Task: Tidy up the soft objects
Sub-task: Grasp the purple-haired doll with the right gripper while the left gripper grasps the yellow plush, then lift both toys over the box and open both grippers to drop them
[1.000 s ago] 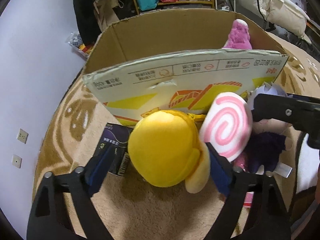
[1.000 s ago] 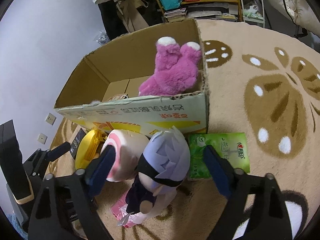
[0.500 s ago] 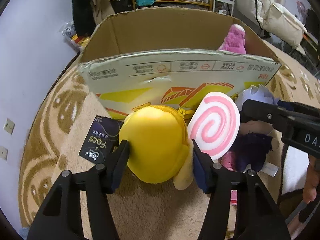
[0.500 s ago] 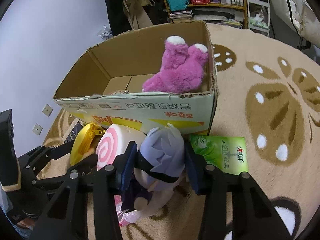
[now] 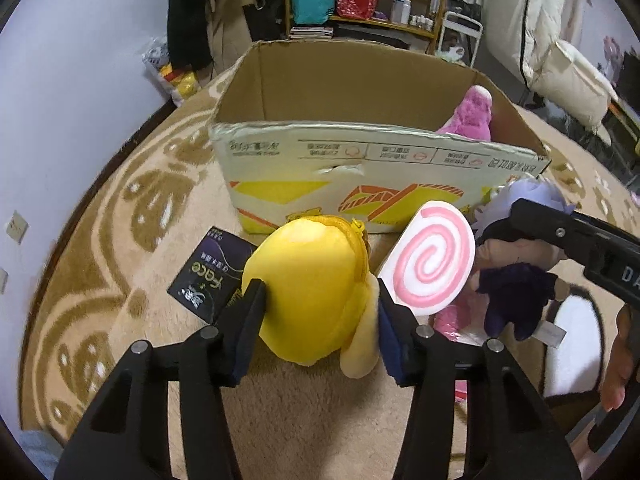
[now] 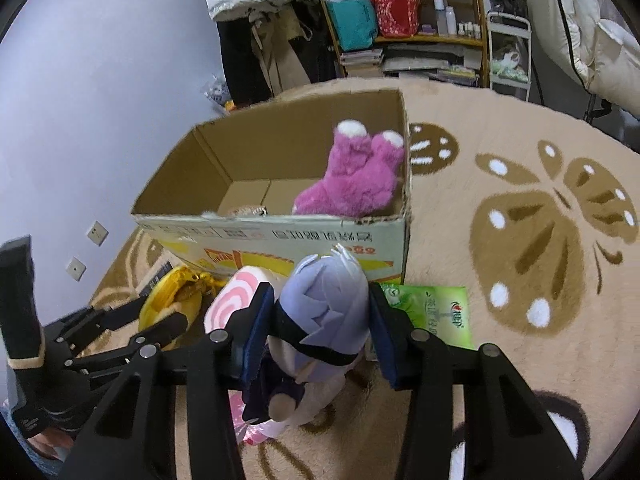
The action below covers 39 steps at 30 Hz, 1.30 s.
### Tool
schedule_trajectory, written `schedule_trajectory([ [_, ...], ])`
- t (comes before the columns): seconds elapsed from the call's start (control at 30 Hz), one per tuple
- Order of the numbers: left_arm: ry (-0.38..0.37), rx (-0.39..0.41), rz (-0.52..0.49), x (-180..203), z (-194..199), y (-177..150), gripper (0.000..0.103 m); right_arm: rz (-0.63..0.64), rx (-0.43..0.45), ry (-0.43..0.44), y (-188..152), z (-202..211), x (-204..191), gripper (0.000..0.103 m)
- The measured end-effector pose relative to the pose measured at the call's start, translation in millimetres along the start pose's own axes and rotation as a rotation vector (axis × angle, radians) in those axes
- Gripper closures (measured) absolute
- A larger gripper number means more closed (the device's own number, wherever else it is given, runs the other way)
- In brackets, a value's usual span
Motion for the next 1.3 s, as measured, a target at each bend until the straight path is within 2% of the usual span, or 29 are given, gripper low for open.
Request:
schedule_trajectory([
  [0.2,-0.017,0.027,0.048,-8.4,9.4,-0.9,0.053,0.027,0.059,0.016,3.7,20.3,-9.4,0.054],
  [0.43,0.027,0.117,0.033,-8.3,35.8,2.7,0.055,0.017,0.091,0.046,6.4,34.5,-14.6,0.054],
  [0.6,0.080,0.141,0.015,-10.5,50.5,7.0,0.056,0.024,0.137,0.064,14.1,48.2,-18.1,0.054],
  [0.73,0.125,0.217,-0.006,-12.4,71.8,16.6,0.056,0.033,0.194,0.080,24.5,62.4,-21.8,0.054],
  [1.0,0.146,0.350,0.000,-23.8,104.6,39.7,0.056,0.029,0.327,0.114,48.8,90.1,-24.6,0.054],
  [1.17,0.168,0.392,-0.015,-27.4,108.0,58.2,0.056,0.049,0.384,0.121,65.3,92.3,-28.9,0.054],
  [1.3,0.188,0.423,-0.048,-28.5,104.0,76.6,0.056,0.063,0.394,0.118,75.8,84.6,-31.5,0.054],
])
Point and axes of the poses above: each gripper's, at about its wrist camera, not at the fingertips, and z roughly against the way its jaws point, x to its right, y to its top, the point moved 5 cm from there along -z, roughly the way its jaws point, and after that the axes turned 11 degrees about -z, right-handed, at the moved point
